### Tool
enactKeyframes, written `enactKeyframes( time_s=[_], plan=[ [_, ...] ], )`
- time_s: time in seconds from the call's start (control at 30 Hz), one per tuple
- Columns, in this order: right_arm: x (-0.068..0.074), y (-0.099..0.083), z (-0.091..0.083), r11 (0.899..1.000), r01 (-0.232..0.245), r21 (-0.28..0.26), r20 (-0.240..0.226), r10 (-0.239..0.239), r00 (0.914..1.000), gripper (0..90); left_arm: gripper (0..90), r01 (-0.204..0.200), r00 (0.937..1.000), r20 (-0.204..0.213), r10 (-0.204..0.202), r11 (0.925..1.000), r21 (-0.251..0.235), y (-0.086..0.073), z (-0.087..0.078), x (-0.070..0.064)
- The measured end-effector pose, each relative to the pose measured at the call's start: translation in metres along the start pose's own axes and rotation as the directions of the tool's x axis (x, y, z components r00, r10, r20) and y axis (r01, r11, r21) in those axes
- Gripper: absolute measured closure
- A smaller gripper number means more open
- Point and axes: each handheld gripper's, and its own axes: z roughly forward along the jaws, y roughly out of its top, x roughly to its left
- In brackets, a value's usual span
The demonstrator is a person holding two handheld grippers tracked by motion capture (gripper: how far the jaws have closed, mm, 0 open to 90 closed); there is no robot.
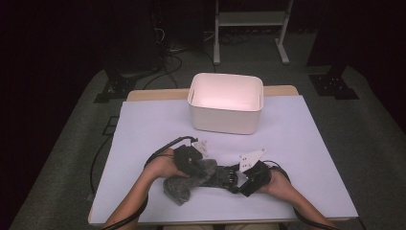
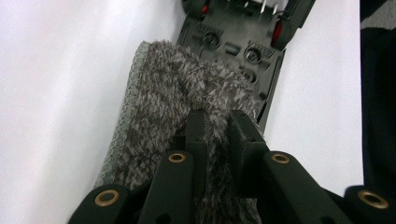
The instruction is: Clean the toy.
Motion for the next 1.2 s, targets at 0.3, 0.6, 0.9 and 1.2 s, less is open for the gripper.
enactKeyframes(
  time_s=[0.3, 0.6, 0.9, 1.2],
  plan=[
    [0.001, 0.000, 0.000, 1.000, -0.003, 0.003, 0.005, 0.003, 1.0000, 23.2, 79.8, -0.122, 0.9900, 0.070, 0.123, 0.9923, -0.022, 0.051, 0.023, -0.014],
    [0.001, 0.000, 0.000, 1.000, -0.011, 0.000, -0.002, 0.011, 0.9999, 23.3, 79.1, -0.141, 0.9884, 0.058, 0.141, 0.9900, 0.004, 0.072, 0.036, -0.008],
    [0.000, 0.000, 0.000, 1.000, 0.002, 0.001, -0.001, -0.002, 1.0000, 23.3, 78.2, -0.034, 0.9994, 0.005, 0.034, 0.9990, 0.030, 0.027, 0.011, 0.012],
    [-0.004, 0.002, 0.000, 0.999, 0.028, 0.017, -0.014, -0.028, 0.9995, 23.3, 77.8, 0.041, 0.9991, 0.012, -0.041, 0.9991, -0.011, -0.004, -0.002, 0.015]
  ],
)
